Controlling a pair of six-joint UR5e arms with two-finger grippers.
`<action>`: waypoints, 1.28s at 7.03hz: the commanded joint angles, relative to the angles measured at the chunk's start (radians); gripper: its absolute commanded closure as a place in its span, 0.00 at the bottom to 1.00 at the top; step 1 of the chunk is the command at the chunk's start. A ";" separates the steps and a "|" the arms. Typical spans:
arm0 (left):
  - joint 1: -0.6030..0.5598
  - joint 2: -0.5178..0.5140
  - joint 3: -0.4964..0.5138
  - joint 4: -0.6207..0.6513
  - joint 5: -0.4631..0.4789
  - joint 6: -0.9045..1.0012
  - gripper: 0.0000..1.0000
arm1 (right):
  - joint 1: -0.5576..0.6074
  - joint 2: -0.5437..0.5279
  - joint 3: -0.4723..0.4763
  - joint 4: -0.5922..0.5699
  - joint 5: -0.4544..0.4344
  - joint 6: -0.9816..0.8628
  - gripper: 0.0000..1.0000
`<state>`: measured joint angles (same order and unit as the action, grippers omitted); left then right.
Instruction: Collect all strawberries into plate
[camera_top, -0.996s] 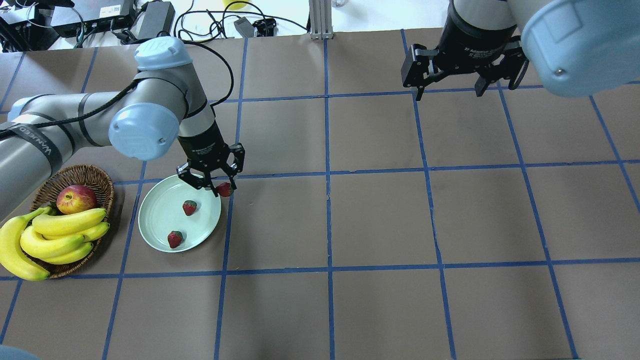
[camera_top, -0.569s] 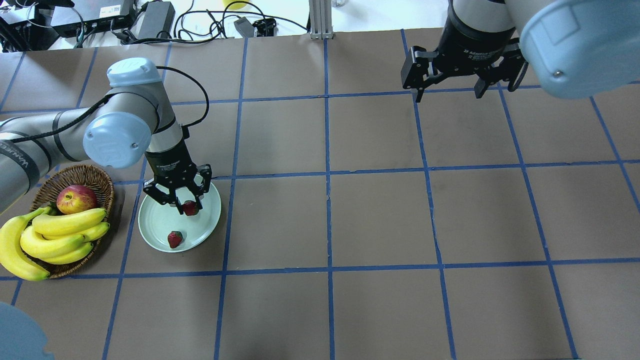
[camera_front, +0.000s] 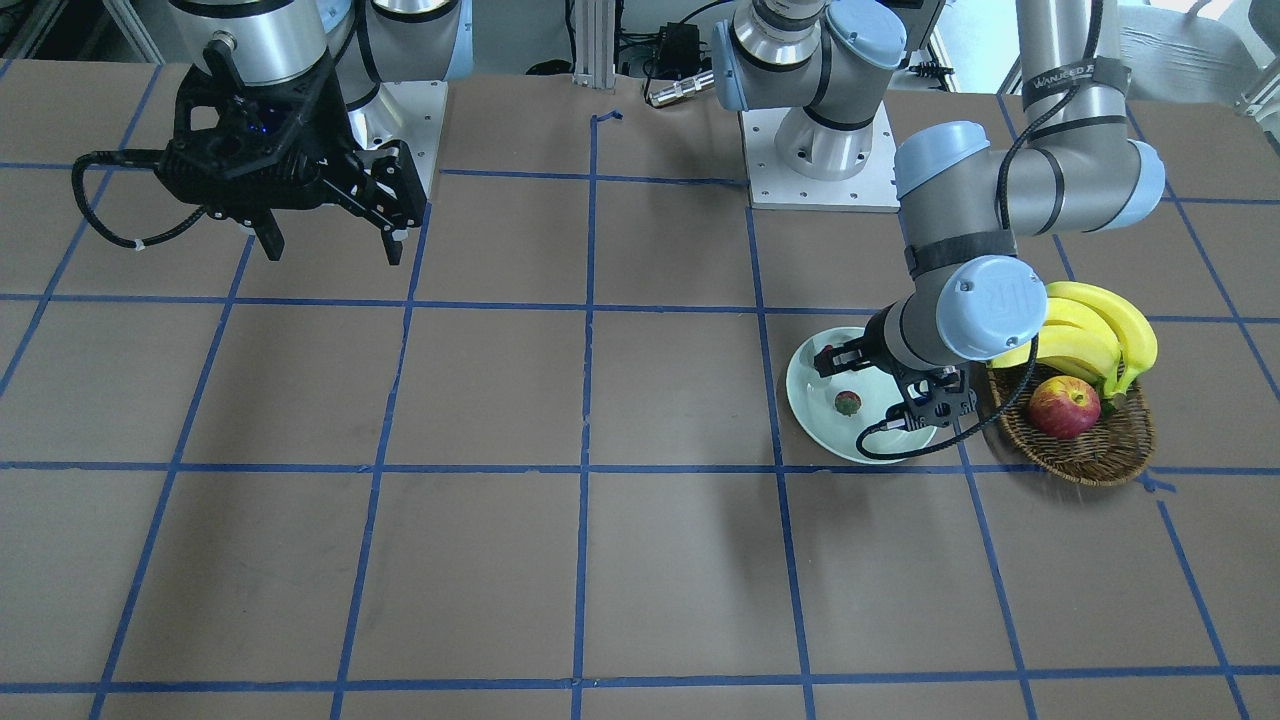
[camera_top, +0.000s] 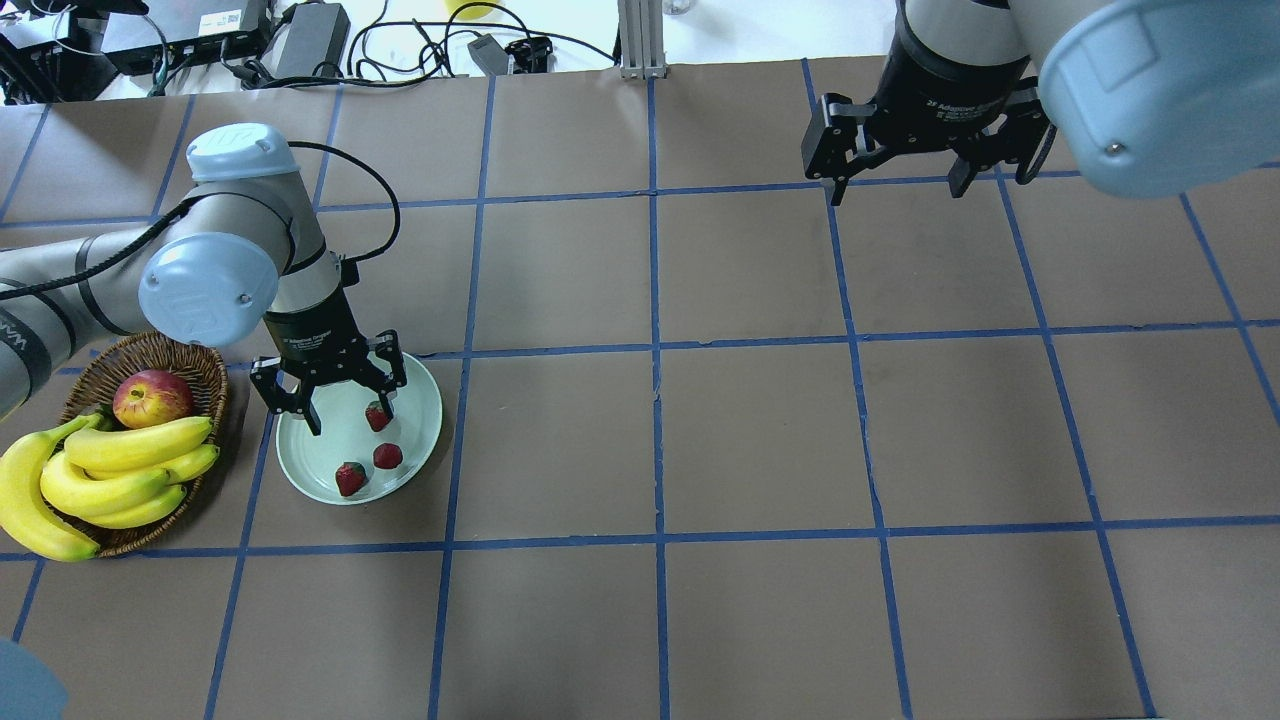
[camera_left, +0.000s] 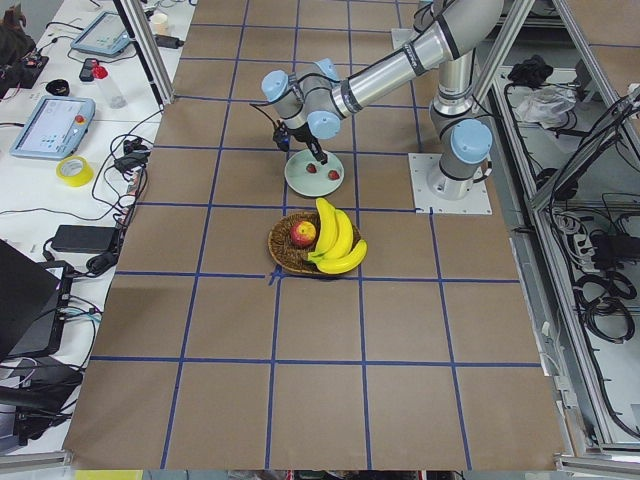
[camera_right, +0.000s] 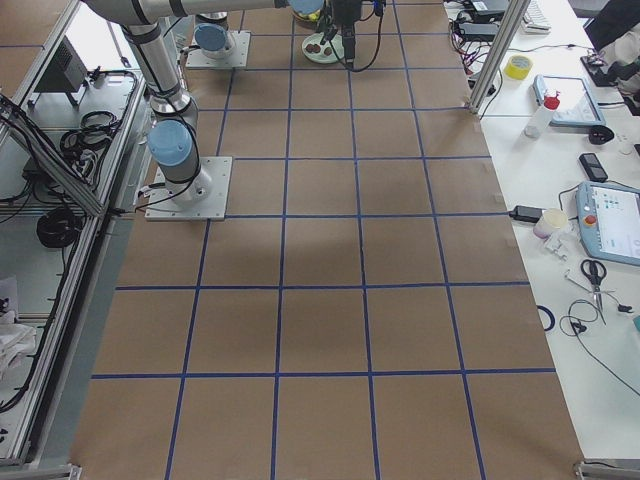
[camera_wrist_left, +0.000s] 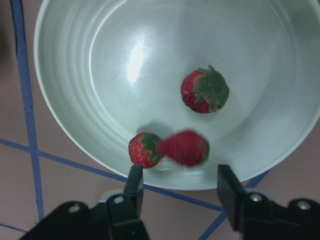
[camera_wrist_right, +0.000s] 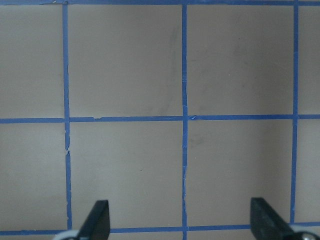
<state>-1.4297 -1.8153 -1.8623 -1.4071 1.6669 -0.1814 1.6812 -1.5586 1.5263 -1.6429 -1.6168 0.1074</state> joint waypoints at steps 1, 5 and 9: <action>-0.027 0.078 0.133 -0.107 -0.010 0.000 0.00 | 0.000 0.000 0.000 0.000 0.000 0.000 0.00; -0.153 0.192 0.318 -0.167 -0.164 -0.030 0.00 | 0.000 0.000 0.002 0.000 0.000 0.000 0.00; -0.141 0.295 0.301 -0.257 -0.029 0.193 0.00 | 0.000 0.000 0.002 0.000 0.000 0.000 0.00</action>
<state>-1.5753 -1.5410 -1.5593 -1.6333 1.5622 -0.0723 1.6813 -1.5585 1.5278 -1.6429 -1.6168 0.1074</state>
